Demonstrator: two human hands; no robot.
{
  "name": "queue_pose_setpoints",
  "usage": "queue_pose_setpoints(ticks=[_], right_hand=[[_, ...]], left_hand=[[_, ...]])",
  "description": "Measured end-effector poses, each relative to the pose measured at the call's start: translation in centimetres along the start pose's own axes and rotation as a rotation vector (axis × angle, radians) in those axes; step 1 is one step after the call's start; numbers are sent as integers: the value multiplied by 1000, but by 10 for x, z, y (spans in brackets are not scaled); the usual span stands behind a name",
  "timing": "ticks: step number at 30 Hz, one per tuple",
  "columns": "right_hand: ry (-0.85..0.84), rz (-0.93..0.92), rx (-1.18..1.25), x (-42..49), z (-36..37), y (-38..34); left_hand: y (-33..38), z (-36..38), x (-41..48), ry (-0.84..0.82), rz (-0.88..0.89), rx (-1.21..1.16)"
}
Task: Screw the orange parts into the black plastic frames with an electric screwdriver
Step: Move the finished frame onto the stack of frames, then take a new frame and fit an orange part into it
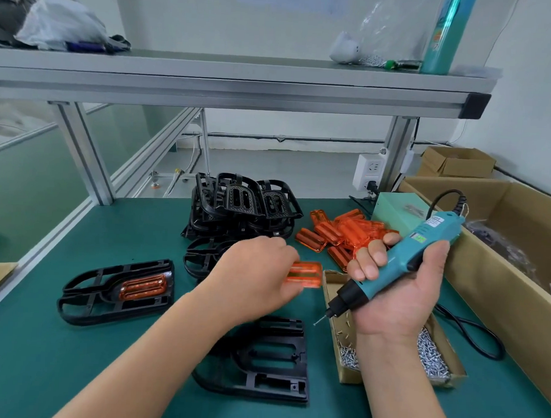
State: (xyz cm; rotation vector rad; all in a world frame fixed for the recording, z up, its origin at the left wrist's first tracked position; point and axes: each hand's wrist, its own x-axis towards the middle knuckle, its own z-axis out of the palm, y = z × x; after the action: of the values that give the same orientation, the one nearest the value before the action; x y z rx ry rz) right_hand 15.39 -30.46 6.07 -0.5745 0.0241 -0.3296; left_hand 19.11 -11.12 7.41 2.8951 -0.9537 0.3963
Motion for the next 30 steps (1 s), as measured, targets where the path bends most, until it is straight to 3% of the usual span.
queue_pose_setpoints(ticks=[10,30], right_hand=[[-154,-76,8,3,-10,16],[-153,-75,-10,1,-9,19]], left_hand=[[3,-3,-83,-68,-58,-101],[3,21,-91,-215,-41,-141]])
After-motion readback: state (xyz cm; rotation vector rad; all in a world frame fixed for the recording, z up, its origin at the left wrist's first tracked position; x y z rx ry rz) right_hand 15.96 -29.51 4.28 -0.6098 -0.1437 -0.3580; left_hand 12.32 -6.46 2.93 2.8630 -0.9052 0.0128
